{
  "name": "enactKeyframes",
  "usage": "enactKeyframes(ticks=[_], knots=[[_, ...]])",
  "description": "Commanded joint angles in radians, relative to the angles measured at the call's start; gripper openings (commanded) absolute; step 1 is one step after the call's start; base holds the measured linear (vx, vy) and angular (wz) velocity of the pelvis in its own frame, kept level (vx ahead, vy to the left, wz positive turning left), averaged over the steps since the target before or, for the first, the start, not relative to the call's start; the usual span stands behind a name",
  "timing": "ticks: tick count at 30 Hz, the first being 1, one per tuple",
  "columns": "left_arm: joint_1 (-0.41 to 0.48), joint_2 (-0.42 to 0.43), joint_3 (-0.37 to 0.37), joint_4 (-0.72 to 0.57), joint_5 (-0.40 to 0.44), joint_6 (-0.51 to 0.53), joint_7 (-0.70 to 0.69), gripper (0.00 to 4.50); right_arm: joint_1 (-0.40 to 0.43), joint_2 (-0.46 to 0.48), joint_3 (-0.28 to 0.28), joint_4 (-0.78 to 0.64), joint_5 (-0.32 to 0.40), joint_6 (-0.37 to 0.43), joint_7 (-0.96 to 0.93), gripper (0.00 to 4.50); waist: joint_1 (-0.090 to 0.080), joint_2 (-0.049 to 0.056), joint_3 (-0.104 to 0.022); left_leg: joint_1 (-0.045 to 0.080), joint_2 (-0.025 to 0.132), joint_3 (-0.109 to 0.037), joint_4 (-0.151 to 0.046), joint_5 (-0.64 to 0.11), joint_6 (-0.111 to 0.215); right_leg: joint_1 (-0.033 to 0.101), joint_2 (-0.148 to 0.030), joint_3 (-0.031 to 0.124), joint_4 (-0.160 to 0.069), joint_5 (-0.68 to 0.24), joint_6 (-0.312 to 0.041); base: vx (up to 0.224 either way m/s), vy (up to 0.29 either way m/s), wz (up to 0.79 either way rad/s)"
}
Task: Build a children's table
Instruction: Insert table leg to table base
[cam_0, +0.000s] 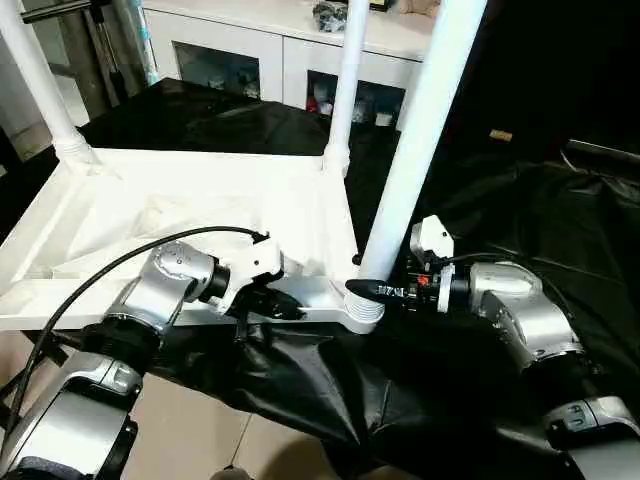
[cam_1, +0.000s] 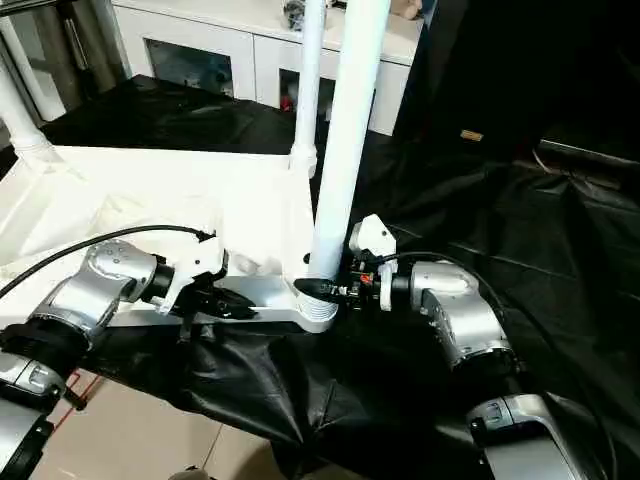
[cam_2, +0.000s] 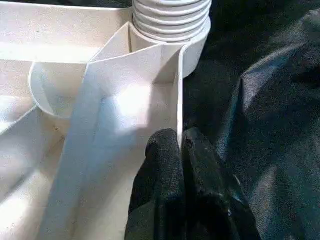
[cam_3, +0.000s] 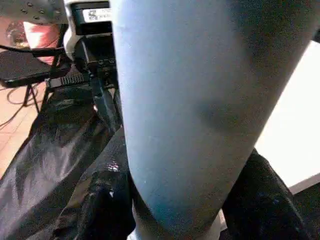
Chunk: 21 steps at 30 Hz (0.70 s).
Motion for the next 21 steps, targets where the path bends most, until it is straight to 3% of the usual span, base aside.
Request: enactKeyframes(ticks=[1,6,8,9,10,11,13,15,17,21], knots=[[-0.051,-0.041,0.033,-0.018,-0.017,0.019,0.076,0.00,0.019,0.032,0.036,0.127,-0.074,0.029,-0.109,1.87,-0.001,0.014,-0.048,0.011,0.026,-0.010,-0.072,-0.344,-0.023,0.033,-0.084,0.044,-0.091,-0.403,-0.166,0.000,0.000,0.00],[-0.096,-0.097,0.059,0.025,0.000,0.088,0.214,0.00,-0.051,0.092,-0.033,0.271,-0.099,0.024,-0.373,1.87,-0.013,0.013,-0.049,0.014,0.021,-0.013,-0.070,-0.367,-0.038,0.029,-0.085,0.044,-0.100,-0.472,-0.138,0.000,0.000,0.00],[-0.138,-0.149,0.076,0.068,0.017,0.149,0.348,0.00,-0.088,0.125,-0.063,0.339,-0.088,0.044,-0.472,1.87,-0.015,0.012,-0.049,0.015,0.021,-0.010,-0.068,-0.368,-0.033,0.026,-0.082,0.045,-0.100,-0.449,-0.145,0.000,0.000,0.00],[-0.179,-0.206,0.097,0.110,0.027,0.211,0.486,0.00,-0.122,0.158,-0.080,0.403,-0.087,0.042,-0.560,1.87,-0.017,0.013,-0.048,0.016,0.020,-0.010,-0.067,-0.373,-0.034,0.025,-0.081,0.044,-0.099,-0.452,-0.149,0.000,0.000,0.00],[-0.188,-0.220,0.102,0.118,0.029,0.227,0.519,0.00,-0.131,0.167,-0.083,0.420,-0.089,0.040,-0.583,1.87,-0.014,0.017,-0.051,0.023,0.021,-0.009,-0.063,-0.370,-0.041,0.022,-0.081,0.044,-0.098,-0.435,-0.161,0.000,0.000,0.00],[-0.191,-0.227,0.105,0.122,0.030,0.235,0.535,0.00,-0.136,0.172,-0.085,0.429,-0.091,0.037,-0.594,1.87,-0.009,0.015,-0.049,0.026,0.021,-0.008,-0.063,-0.372,-0.036,0.020,-0.080,0.044,-0.101,-0.430,-0.164,0.000,0.000,0.00],[-0.206,-0.265,0.117,0.137,0.028,0.259,0.597,0.00,-0.154,0.194,-0.089,0.460,-0.094,0.049,-0.629,1.87,-0.003,0.017,-0.050,0.012,0.019,-0.009,-0.066,-0.346,-0.025,0.031,-0.082,0.045,-0.099,-0.409,-0.158,0.000,0.000,0.00],[-0.213,-0.298,0.116,0.144,0.029,0.269,0.627,0.00,-0.172,0.217,-0.099,0.492,-0.088,0.075,-0.660,1.87,-0.003,0.014,-0.053,0.008,0.020,-0.009,-0.066,-0.328,-0.021,0.037,-0.080,0.044,-0.093,-0.360,-0.162,0.000,0.000,0.00],[-0.215,-0.317,0.100,0.146,0.039,0.270,0.638,0.00,-0.188,0.235,-0.106,0.519,-0.090,0.084,-0.679,1.87,-0.002,0.019,-0.055,0.008,0.020,-0.008,-0.066,-0.318,-0.016,0.036,-0.078,0.045,-0.089,-0.308,-0.175,0.000,0.000,0.00],[-0.219,-0.336,0.096,0.152,0.045,0.284,0.650,0.00,-0.212,0.254,-0.121,0.562,-0.098,0.077,-0.700,1.87,-0.005,0.021,-0.053,0.008,0.021,-0.009,-0.069,-0.346,-0.019,0.036,-0.078,0.044,-0.091,-0.325,-0.176,0.000,0.000,0.00]])
